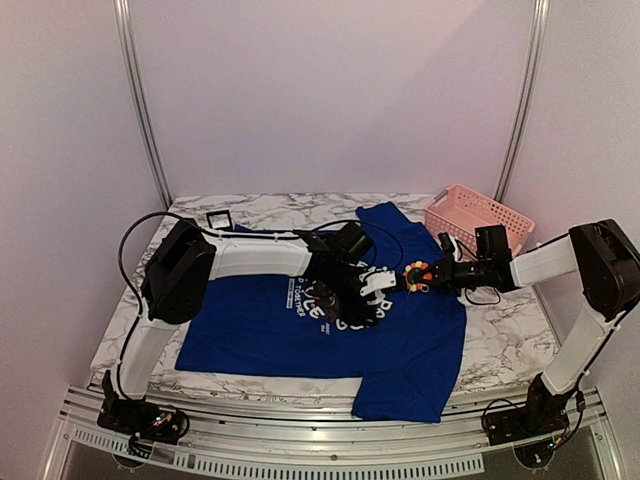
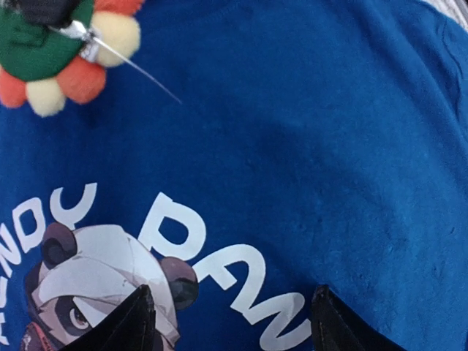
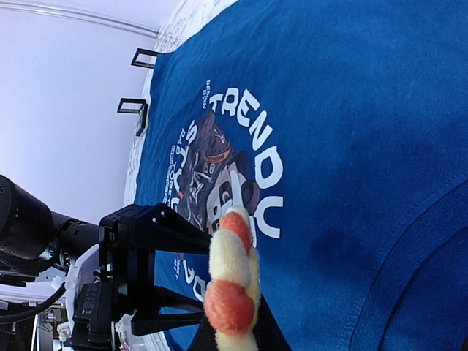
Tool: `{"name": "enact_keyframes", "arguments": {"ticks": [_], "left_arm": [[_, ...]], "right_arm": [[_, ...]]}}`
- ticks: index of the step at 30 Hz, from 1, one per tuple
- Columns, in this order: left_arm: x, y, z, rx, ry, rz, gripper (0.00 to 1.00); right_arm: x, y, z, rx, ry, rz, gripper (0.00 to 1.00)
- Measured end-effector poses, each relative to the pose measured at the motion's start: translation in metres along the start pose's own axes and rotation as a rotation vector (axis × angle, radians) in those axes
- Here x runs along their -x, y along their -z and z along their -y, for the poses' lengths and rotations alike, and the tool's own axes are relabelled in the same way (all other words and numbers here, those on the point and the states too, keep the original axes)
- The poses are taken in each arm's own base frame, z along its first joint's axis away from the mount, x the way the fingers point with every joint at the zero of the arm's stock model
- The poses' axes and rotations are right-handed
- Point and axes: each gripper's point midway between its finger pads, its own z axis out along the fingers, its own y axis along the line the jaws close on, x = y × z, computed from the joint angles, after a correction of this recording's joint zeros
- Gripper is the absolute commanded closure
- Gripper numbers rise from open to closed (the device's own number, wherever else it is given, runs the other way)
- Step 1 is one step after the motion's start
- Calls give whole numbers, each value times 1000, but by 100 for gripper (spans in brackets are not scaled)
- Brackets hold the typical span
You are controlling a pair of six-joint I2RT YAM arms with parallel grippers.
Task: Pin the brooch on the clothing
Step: Pick up the flattened clothing from the center of the board.
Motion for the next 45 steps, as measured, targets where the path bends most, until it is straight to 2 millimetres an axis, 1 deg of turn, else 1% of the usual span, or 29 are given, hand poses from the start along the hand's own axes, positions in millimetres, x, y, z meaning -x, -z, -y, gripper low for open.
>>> {"name": "enact_keyframes", "arguments": {"ticks": [5, 7, 10, 12, 13, 15, 18, 21, 23, 24, 27, 28, 29, 31, 33, 40, 41, 45], "left_arm": [[0, -4, 13, -31, 38, -32, 31], [0, -6, 19, -34, 53, -34, 43], [5, -9, 19, -24, 72, -17, 69], [6, -9, 17, -12, 87, -11, 84], [7, -9, 17, -9, 89, -10, 90], [6, -9, 17, -9, 88, -11, 95], [7, -8, 18, -17, 84, -12, 96], [8, -4, 24, -52, 73, -24, 96], [12, 2, 29, -89, 55, -23, 92], [16, 5, 32, -105, 41, -17, 88], [22, 11, 37, -143, 6, -2, 67], [24, 12, 38, -150, -11, 2, 63], [25, 13, 39, -155, -28, 5, 59], [26, 13, 40, -158, -58, 10, 57], [27, 13, 40, -157, -79, 14, 59], [44, 6, 46, -138, -105, 62, 84], [47, 5, 47, -135, -105, 70, 85], [52, 1, 51, -130, -111, 85, 85]], "right_arm": [[-4, 0, 3, -3, -15, -4, 100], [-4, 0, 3, -3, -15, -5, 100], [-6, -2, 5, 1, -23, -17, 100], [-9, -4, 8, -1, -36, -26, 100], [-10, -4, 10, -2, -44, -30, 100], [-11, -5, 11, -3, -52, -34, 100], [-12, -6, 12, -1, -64, -40, 100], [-17, -7, 14, 10, -76, -53, 100], [-21, -7, 15, 16, -89, -61, 100], [-24, -6, 15, 22, -94, -66, 100], [-30, -6, 14, 39, -103, -80, 100], [-31, -5, 13, 46, -106, -85, 100], [-32, -5, 11, 55, -109, -89, 100], [-34, -5, 9, 70, -113, -95, 100], [-34, -5, 6, 83, -117, -98, 100], [-34, -4, 1, 107, -144, -109, 100], [-35, -4, 1, 110, -150, -112, 100], [-36, -3, -2, 124, -160, -124, 100]]}}
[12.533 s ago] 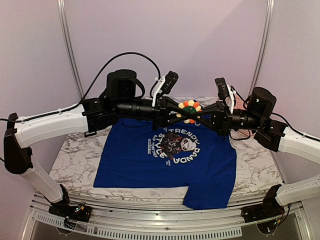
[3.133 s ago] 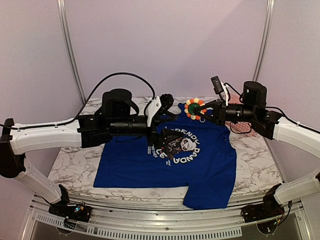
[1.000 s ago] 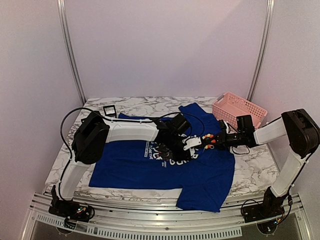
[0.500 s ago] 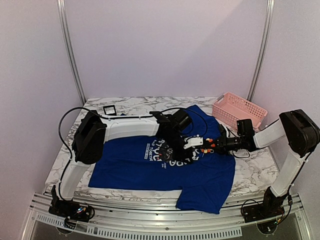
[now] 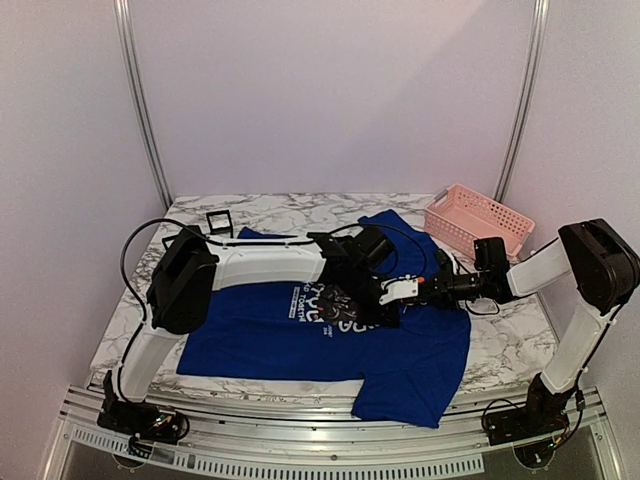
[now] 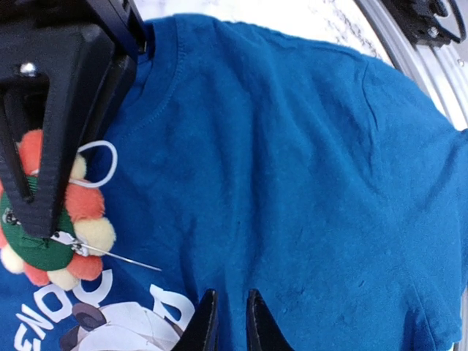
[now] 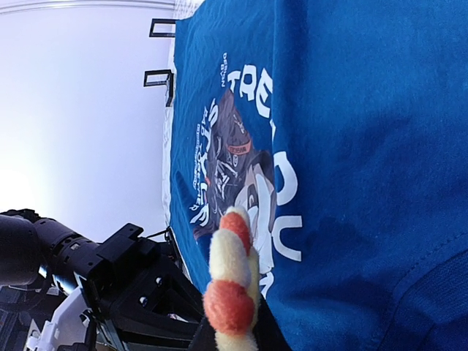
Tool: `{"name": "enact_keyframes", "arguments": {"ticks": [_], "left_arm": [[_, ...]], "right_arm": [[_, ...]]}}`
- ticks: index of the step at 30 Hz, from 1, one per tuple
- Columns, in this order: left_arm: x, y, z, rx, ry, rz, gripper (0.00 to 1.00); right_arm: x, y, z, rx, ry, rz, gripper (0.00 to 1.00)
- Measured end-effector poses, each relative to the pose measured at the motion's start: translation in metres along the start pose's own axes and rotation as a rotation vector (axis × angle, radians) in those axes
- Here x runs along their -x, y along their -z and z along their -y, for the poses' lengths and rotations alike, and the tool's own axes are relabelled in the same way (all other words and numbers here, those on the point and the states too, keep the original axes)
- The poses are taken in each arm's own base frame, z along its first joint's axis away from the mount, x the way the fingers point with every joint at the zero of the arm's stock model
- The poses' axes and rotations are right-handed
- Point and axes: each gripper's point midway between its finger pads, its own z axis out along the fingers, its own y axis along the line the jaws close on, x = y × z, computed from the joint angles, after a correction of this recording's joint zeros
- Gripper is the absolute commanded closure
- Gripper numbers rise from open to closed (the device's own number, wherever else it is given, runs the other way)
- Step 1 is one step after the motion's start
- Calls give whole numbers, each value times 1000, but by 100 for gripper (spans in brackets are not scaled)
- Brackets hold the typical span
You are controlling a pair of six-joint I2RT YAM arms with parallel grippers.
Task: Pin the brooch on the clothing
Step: Pick up the flattened clothing from the center of the board.
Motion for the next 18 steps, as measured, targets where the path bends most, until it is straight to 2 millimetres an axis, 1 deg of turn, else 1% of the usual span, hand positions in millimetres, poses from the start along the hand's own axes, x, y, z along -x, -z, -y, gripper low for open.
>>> {"name": "enact_keyframes", "arguments": {"ticks": [5, 7, 16, 18], "left_arm": [[-8, -5, 0, 15, 0, -22, 86], [-10, -6, -3, 30, -1, -31, 85], [-11, -6, -12, 80, -28, -42, 64], [-12, -6, -13, 84, -28, -46, 62]], "right_arm": [[-3, -2, -1, 3, -9, -10, 100], [-5, -4, -2, 5, -9, -17, 100], [-11, -10, 4, -4, -24, -38, 100], [-11, -10, 5, -6, -24, -39, 100]]}}
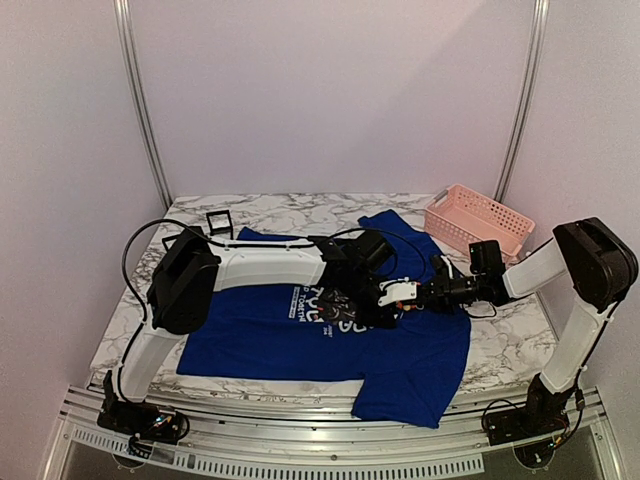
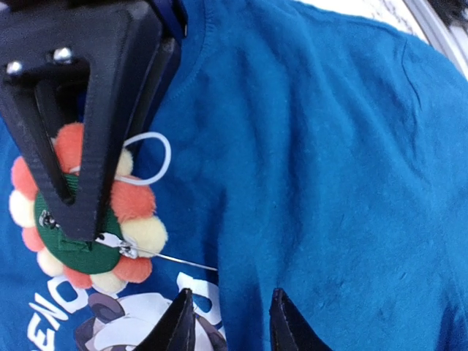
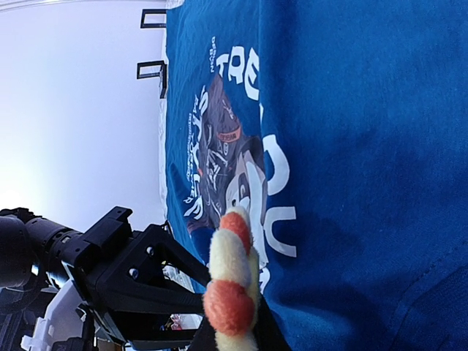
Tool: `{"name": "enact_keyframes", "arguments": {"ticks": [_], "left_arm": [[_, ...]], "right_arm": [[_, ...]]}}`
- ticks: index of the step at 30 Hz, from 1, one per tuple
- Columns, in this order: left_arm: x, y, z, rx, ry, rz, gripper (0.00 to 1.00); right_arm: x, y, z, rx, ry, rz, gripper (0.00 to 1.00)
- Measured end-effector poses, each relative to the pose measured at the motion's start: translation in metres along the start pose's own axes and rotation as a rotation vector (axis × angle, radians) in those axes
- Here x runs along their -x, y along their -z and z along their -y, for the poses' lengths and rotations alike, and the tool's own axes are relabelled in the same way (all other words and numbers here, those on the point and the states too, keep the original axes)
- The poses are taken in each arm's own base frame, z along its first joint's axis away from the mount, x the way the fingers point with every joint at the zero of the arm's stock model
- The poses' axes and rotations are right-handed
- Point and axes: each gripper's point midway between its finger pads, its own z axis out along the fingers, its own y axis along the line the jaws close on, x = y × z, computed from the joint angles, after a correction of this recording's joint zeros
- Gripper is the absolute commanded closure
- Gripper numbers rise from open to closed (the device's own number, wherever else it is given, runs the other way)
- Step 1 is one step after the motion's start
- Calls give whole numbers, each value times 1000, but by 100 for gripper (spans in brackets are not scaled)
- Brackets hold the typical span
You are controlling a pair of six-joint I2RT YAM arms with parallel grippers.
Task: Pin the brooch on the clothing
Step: Pick up the flattened clothing from the center of the board.
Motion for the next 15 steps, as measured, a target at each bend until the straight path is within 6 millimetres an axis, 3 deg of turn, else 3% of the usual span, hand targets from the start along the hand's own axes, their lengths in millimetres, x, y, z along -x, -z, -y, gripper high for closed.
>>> {"name": "enact_keyframes", "arguments": {"ticks": [3, 9, 15], "left_arm": [[-1, 0, -1, 6, -6, -3, 68], [-2, -1, -3, 17, -9, -5, 100], [-1, -2, -4, 25, -5, -2, 100]], "right_arm": [[-1, 0, 1, -4, -2, -1, 100], [-3, -1, 4, -10, -5, -8, 100], [-5, -1, 5, -10, -11, -19, 100]]}}
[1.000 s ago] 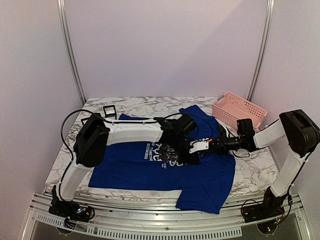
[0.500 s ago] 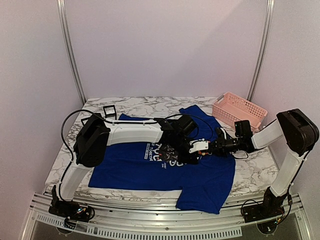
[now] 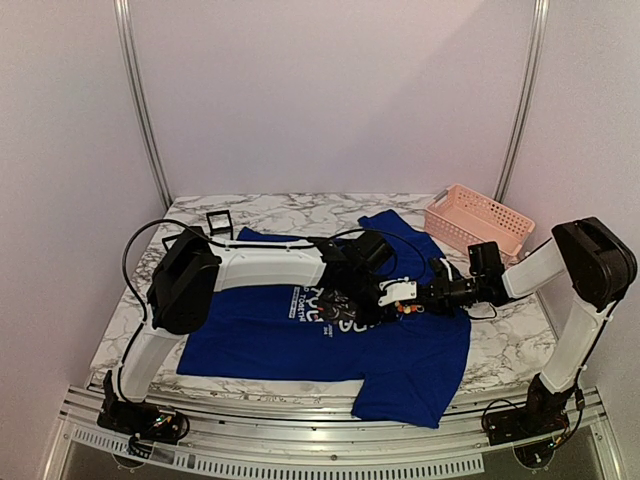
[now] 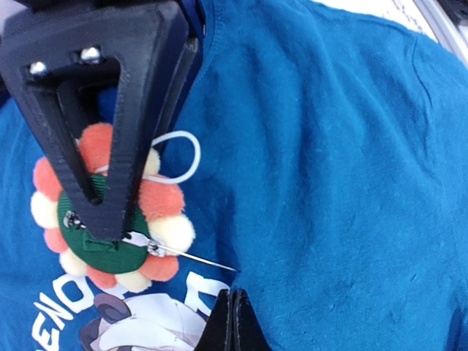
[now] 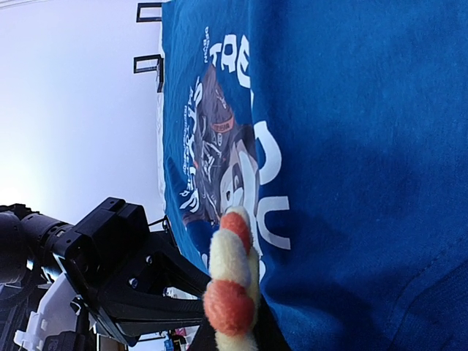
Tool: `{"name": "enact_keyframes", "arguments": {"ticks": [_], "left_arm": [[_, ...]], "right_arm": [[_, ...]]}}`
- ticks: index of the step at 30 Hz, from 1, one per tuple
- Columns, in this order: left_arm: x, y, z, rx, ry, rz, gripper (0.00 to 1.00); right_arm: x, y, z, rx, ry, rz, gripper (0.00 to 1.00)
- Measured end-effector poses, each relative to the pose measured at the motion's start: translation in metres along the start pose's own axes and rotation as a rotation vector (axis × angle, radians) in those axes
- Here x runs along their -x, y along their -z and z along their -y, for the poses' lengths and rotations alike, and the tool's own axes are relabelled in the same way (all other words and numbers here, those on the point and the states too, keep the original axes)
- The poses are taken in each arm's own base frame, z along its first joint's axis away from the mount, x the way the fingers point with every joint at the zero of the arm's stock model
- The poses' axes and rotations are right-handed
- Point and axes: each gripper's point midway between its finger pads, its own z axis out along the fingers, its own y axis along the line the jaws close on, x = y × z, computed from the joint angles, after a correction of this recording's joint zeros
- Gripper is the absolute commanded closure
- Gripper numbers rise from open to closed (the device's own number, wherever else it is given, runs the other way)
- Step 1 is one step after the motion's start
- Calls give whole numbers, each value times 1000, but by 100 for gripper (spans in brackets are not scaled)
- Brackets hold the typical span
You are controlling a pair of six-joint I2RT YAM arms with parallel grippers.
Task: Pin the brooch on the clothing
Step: Pick up the flattened clothing from the center of the board.
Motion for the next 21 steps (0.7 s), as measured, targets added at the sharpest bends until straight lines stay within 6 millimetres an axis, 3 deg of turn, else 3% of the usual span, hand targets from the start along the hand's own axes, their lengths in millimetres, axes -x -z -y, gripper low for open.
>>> {"name": "enact_keyframes", "arguments": {"ticks": [12, 21], "left_arm": [[3, -1, -2, 17, -14, 12, 100], [6, -4, -1, 24, -21, 25, 100]], "right_arm": [[-7, -8, 10, 4, -37, -47, 100], [-12, -17, 1, 21, -8, -81, 100]]}}
